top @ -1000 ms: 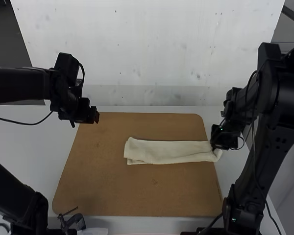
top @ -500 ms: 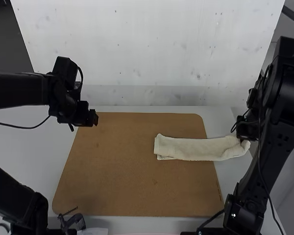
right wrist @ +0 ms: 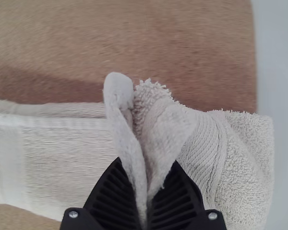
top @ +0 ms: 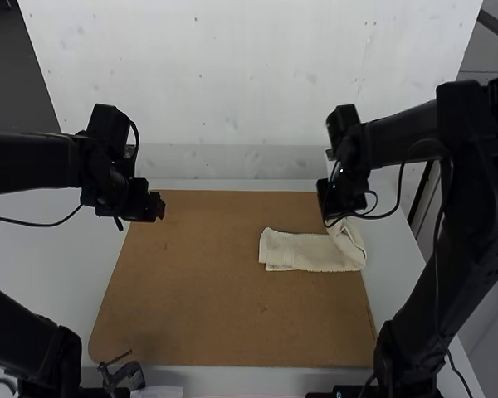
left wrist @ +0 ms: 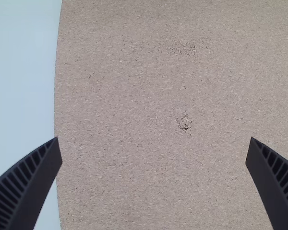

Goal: Fold the towel.

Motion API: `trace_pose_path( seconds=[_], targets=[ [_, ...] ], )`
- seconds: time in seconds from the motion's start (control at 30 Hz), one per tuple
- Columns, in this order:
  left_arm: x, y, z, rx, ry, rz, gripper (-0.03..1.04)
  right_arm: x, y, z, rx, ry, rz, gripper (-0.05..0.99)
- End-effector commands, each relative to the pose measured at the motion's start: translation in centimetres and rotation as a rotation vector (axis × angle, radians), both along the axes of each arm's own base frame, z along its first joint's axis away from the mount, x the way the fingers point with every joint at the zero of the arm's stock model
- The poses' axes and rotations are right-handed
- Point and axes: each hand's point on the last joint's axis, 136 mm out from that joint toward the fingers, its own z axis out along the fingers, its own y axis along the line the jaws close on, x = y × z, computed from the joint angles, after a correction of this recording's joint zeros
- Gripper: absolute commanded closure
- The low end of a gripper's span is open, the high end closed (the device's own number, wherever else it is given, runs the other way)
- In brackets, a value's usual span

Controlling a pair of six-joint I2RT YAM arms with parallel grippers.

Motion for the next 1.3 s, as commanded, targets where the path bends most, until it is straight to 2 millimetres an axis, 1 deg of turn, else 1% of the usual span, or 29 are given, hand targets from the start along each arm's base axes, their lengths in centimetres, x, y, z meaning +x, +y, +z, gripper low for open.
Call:
trace_pose_path(
  seconds=[0.0,0.1,0.17,0.37,0.53,0.67,0.8,0.87,0.9,0.97,1.03,1.07,1.1,1.17,1.2,1.23,1.27],
  targets=[
    [0.2,0.4,1.0,0.001,-0.038,0.002,0.02,1.1,3.7,1.1,0.014,-0.039,-0.031,0.92],
    [0.1,0.4,1.0,0.001,-0.041,0.004,0.02,0.8,6.6,0.9,0.030,-0.025,0.001,0.92],
    [0.1,0.5,1.0,0.001,-0.046,0.005,0.02,0.8,8.0,0.7,0.024,-0.025,0.019,0.92],
    [0.1,1.0,0.9,0.001,-0.050,0.020,0.02,0.2,11.2,-0.7,0.000,0.005,0.068,0.92],
    [0.0,1.2,0.6,0.004,-0.046,0.020,0.02,-0.4,12.6,-0.7,-0.014,0.009,0.101,0.92],
    [0.2,1.1,0.6,0.003,-0.061,0.015,0.03,-0.8,13.2,-0.8,-0.024,0.010,0.119,0.92],
    [0.3,1.0,0.5,0.002,-0.061,0.013,0.03,-1.5,13.5,-2.3,-0.051,0.037,0.122,0.92],
    [0.4,1.0,0.5,0.002,-0.066,0.014,0.03,-1.6,13.7,-2.5,-0.056,0.035,0.122,0.92],
    [0.4,1.1,0.6,0.002,-0.067,0.015,0.03,-1.4,13.7,-2.3,-0.050,0.026,0.121,0.89],
    [0.5,1.2,0.7,0.003,-0.069,0.017,0.03,-1.0,13.9,-1.3,-0.029,-0.002,0.116,0.66],
    [0.5,1.3,0.6,0.005,-0.067,0.019,0.03,-0.3,13.9,0.8,0.011,-0.052,0.106,0.38],
    [0.5,1.3,0.6,0.004,-0.067,0.020,0.03,0.1,13.9,2.0,0.034,-0.081,0.099,0.27],
    [0.5,1.4,0.6,0.004,-0.067,0.021,0.03,0.5,13.7,3.2,0.055,-0.109,0.090,0.25],
    [0.5,1.4,0.6,0.003,-0.069,0.021,0.03,1.4,13.3,5.5,0.101,-0.171,0.070,0.26],
    [0.5,1.3,0.6,0.003,-0.069,0.020,0.03,1.5,12.8,6.1,0.109,-0.182,0.060,0.27],
    [0.5,1.3,0.6,0.003,-0.069,0.020,0.03,1.7,12.3,6.3,0.106,-0.182,0.048,0.29],
    [0.5,1.4,0.7,0.002,-0.070,0.020,0.03,1.7,11.7,6.3,0.101,-0.180,0.038,0.43]
  ],
)
